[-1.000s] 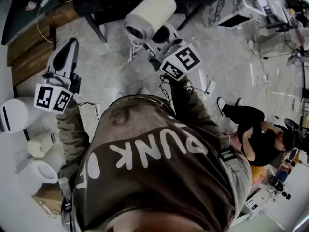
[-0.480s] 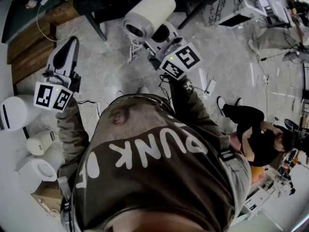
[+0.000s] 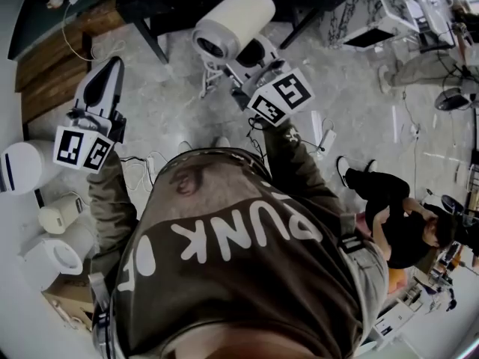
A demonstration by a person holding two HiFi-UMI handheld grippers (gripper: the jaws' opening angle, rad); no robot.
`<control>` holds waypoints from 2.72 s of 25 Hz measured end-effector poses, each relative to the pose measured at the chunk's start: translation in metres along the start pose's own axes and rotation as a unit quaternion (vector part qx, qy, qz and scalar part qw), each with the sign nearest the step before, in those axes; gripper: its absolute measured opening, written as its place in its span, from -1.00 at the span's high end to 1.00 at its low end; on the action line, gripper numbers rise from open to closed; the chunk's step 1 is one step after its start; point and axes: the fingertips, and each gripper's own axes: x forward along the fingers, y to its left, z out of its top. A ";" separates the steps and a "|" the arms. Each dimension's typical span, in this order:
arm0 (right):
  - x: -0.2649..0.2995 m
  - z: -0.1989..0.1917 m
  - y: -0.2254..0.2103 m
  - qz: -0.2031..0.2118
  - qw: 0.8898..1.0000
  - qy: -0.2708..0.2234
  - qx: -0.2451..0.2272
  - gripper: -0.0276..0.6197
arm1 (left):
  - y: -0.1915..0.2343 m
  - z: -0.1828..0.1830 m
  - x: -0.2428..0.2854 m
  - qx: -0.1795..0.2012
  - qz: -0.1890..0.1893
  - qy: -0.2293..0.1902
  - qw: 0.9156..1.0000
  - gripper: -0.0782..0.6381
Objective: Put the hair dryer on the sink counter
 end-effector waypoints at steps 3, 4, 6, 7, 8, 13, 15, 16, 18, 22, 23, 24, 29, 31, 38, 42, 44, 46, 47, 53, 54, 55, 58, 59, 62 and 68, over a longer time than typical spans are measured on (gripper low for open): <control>-0.010 0.003 -0.007 0.009 1.000 -0.002 0.000 0.41 | -0.013 0.000 0.007 0.004 0.009 0.001 1.000 0.76; -0.013 0.004 -0.009 0.013 1.000 -0.002 0.000 0.41 | -0.017 -0.001 0.009 0.007 0.012 0.002 1.000 0.76; -0.020 0.005 -0.013 0.021 1.000 -0.002 0.002 0.41 | -0.025 -0.002 0.012 0.011 0.020 0.005 1.000 0.76; -0.023 0.005 -0.015 0.025 1.000 -0.002 0.003 0.41 | -0.027 -0.002 0.014 0.013 0.024 0.007 1.000 0.76; -0.026 0.006 -0.017 0.028 1.000 -0.002 0.004 0.41 | -0.029 -0.003 0.015 0.013 0.028 0.008 0.999 0.76; -0.034 0.005 -0.033 0.027 1.000 -0.005 0.006 0.41 | -0.034 -0.007 0.028 0.015 0.035 0.008 0.999 0.76; -0.033 0.002 -0.038 0.029 1.000 -0.004 0.008 0.41 | -0.033 -0.009 0.034 0.016 0.036 0.009 0.999 0.76; -0.032 0.001 -0.041 0.029 1.000 -0.003 0.008 0.41 | -0.033 -0.010 0.037 0.016 0.035 0.010 0.999 0.76; -0.027 -0.001 -0.048 0.030 1.000 -0.001 0.007 0.41 | -0.029 -0.012 0.045 0.017 0.033 0.011 0.999 0.76; -0.011 -0.008 -0.062 0.028 1.000 0.000 0.009 0.41 | -0.013 -0.020 0.061 0.015 0.029 0.012 0.999 0.76; -0.005 -0.010 -0.066 0.027 1.000 0.001 0.010 0.41 | -0.006 -0.022 0.066 0.014 0.028 0.011 0.999 0.76; 0.002 -0.014 -0.070 0.026 1.000 0.003 0.010 0.41 | 0.001 -0.024 0.071 0.012 0.026 0.011 1.000 0.76; 0.047 -0.028 -0.095 0.018 1.000 0.017 0.014 0.41 | 0.050 -0.034 0.101 0.003 0.016 0.011 1.000 0.76; 0.068 -0.032 -0.107 0.014 1.000 0.022 0.018 0.41 | 0.074 -0.036 0.115 0.002 0.010 0.011 1.000 0.76; 0.155 -0.058 -0.158 -0.014 0.998 0.044 0.033 0.41 | 0.177 -0.053 0.165 -0.022 -0.005 0.020 1.000 0.76; 0.206 -0.075 -0.186 -0.028 0.997 0.064 0.044 0.41 | 0.234 -0.067 0.190 -0.032 -0.014 0.032 0.999 0.76; 0.228 -0.081 -0.199 -0.033 0.996 0.072 0.048 0.41 | 0.257 -0.071 0.202 -0.034 -0.018 0.037 0.999 0.76; 0.248 -0.085 -0.213 -0.038 0.995 0.079 0.051 0.41 | 0.276 -0.075 0.215 -0.039 -0.021 0.040 0.998 0.76; 0.258 -0.087 -0.221 -0.041 0.994 0.084 0.053 0.41 | 0.286 -0.077 0.221 -0.042 -0.023 0.042 0.998 0.76; 0.314 -0.110 -0.261 -0.060 0.989 0.115 0.067 0.41 | 0.338 -0.095 0.255 -0.062 -0.030 0.050 0.996 0.76; 0.321 -0.115 -0.263 -0.063 0.988 0.120 0.070 0.41 | 0.343 -0.098 0.256 -0.064 -0.031 0.050 0.996 0.76; 0.328 -0.119 -0.266 -0.065 0.987 0.126 0.073 0.41 | 0.347 -0.101 0.257 -0.067 -0.032 0.051 0.996 0.76; 0.348 -0.134 -0.283 -0.076 0.983 0.145 0.085 0.41 | 0.360 -0.111 0.268 -0.076 -0.036 0.054 0.995 0.76; 0.355 -0.140 -0.290 -0.081 0.981 0.152 0.089 0.41 | 0.364 -0.114 0.273 -0.079 -0.037 0.055 0.995 0.76; 0.378 -0.154 -0.314 -0.096 0.975 0.177 0.095 0.41 | 0.380 -0.118 0.286 -0.088 -0.039 0.054 0.994 0.76; 0.409 -0.194 -0.350 -0.131 0.951 0.254 0.116 0.41 | 0.408 -0.127 0.303 -0.100 -0.035 0.055 0.993 0.76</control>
